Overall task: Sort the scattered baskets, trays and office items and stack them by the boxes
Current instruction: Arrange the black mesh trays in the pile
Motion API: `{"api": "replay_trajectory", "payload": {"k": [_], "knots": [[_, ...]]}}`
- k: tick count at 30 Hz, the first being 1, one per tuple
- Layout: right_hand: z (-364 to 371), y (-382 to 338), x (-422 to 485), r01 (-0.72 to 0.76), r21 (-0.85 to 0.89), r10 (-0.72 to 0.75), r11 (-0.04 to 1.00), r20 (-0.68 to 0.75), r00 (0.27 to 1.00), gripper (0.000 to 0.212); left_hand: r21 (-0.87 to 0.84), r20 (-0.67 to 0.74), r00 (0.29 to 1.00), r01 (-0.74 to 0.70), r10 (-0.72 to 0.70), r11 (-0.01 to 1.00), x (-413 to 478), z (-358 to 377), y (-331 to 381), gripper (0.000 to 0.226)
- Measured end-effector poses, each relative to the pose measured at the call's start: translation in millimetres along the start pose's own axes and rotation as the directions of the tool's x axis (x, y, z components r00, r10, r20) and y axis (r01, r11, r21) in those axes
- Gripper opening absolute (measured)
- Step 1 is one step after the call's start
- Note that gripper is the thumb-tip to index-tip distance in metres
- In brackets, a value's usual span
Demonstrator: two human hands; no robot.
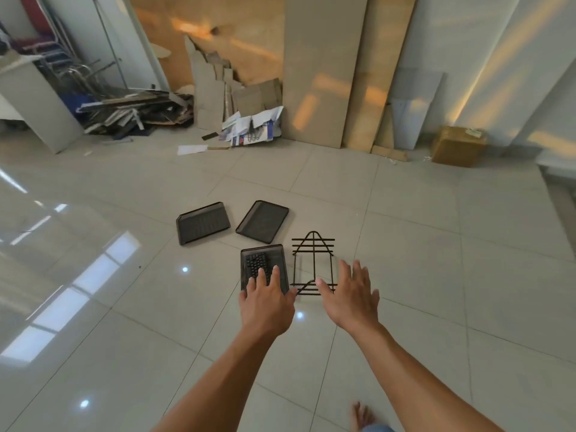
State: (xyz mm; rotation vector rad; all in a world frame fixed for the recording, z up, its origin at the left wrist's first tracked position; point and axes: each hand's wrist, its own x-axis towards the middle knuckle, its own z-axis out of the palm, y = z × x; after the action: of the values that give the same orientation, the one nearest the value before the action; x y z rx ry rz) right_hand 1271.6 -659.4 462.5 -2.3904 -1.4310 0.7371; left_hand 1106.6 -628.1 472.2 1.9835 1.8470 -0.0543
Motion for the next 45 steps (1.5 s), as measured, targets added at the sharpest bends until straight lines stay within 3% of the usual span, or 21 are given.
{"api": "replay_trajectory", "payload": {"k": [8, 18, 26, 32, 39, 45], "knots": [[-23.3, 17.6, 111.5, -0.001, -0.002, 0.001, 1.0, 0.042, 0.999, 0.079, -0.011, 0.004, 0.999, 0.042, -0.042, 0.999, 103.5, -0.8, 50.3, 0.072], [-66.9, 32.7, 280.5, 0.116, -0.119, -0.092, 0.986, 0.187, 0.978, 0.08, -0.098, 0.032, 0.972, 0.236, -0.234, 0.967, 207.7, 18.0, 132.7, 0.071], [-40.8, -5.9, 373.1, 0.279, -0.201, -0.204, 0.939, 0.327, 0.923, 0.079, -0.217, 0.103, 0.884, 0.468, -0.457, 0.857, 266.2, 36.7, 115.6, 0.071], [-9.8, -45.0, 433.7, 0.321, -0.199, -0.226, 0.926, 0.387, 0.894, 0.079, -0.219, 0.216, 0.82, 0.57, -0.53, 0.792, 322.8, 39.8, 96.8, 0.071], [15.3, -67.2, 488.7, 0.382, -0.225, -0.222, 0.896, 0.517, 0.827, 0.078, -0.216, 0.318, 0.67, 0.74, -0.671, 0.637, 359.8, 53.5, 83.8, 0.07], [56.3, -79.9, 551.1, 0.547, -0.232, -0.273, 0.804, 0.674, 0.686, 0.076, -0.259, 0.401, 0.461, 0.886, -0.791, 0.385, 389.7, 77.0, 94.8, 0.068]]}}
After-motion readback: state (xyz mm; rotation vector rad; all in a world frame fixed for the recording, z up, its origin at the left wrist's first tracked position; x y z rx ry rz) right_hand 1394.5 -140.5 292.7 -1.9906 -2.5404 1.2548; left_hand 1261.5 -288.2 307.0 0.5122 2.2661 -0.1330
